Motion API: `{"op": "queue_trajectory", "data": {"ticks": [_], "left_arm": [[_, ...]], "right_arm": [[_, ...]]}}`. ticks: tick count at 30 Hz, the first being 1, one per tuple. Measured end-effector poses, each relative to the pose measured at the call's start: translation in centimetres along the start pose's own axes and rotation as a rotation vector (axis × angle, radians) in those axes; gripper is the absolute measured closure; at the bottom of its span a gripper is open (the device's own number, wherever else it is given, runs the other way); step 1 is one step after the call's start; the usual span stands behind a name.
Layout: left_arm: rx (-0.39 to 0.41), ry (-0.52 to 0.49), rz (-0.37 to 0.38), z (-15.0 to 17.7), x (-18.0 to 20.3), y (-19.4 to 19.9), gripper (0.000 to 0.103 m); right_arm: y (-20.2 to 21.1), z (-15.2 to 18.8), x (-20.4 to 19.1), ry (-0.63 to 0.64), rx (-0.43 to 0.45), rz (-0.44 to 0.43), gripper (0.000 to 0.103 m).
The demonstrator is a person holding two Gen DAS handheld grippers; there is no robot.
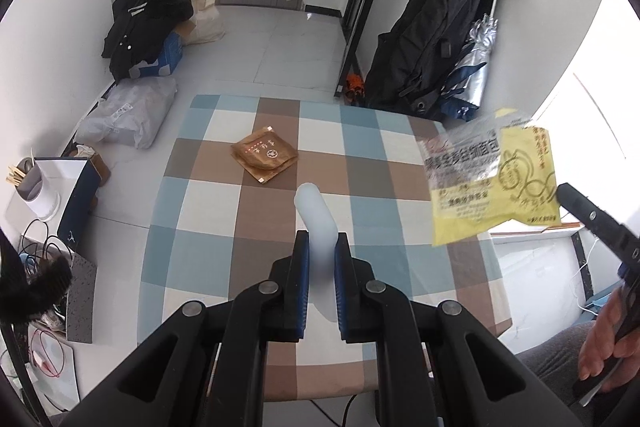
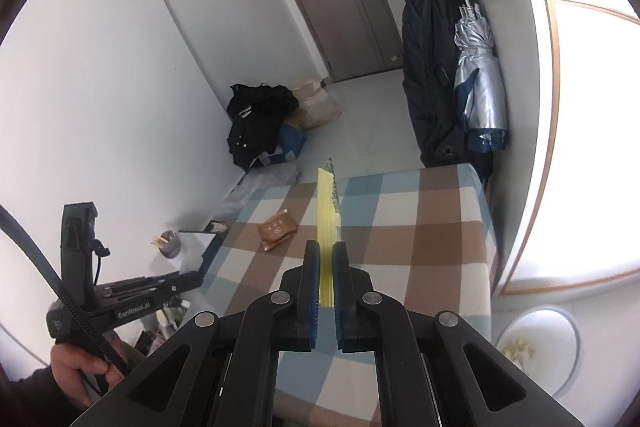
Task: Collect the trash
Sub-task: 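Carry the yellow bag and foam strip over the white bin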
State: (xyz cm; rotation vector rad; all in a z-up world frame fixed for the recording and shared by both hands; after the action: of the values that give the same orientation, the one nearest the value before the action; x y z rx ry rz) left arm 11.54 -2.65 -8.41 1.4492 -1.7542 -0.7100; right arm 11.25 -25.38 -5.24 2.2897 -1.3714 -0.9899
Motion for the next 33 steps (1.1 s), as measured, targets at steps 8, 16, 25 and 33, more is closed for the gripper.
{"op": "queue_trajectory", "data": {"ticks": [8,16,25,33], "left_arm": [[0.037,-0.020,0.058,-0.2,1.8,2.4,0.096],[0.072,-0.066,0.118,-0.7,5.8,4.2,0.096],[0.089,-0.126,0.207,-2.0,12.7,4.8,0.096],[0.048,-0.197,0.279,-2.4,19.5,2.5,0.096]], "right_arm": [[3.6,1.5,-1.0,-0.010,0.057,0.010,0.098],[9.1,0.8,-0.1,-0.023,0.154,0.042,0.098],[14.5,-0.1,4.1,-0.039,0.229,0.123,0.098],[16.1,0.8,11.0,-0.155,0.247,0.212,0.098]]}}
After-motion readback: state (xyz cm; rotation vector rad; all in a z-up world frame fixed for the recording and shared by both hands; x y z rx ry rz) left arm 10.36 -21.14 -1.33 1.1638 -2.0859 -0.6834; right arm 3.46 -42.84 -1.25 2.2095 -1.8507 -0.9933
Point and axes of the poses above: each gripper's, at about its wrist camera, not at the fingertips, and y roughly against the way its jaws point, x to its right, z to its underside, the point moved 6 cm from there along -y, roughly the way its jaws point, and after that the axes turned 2 degrees about -z, right-handed, at the moved point
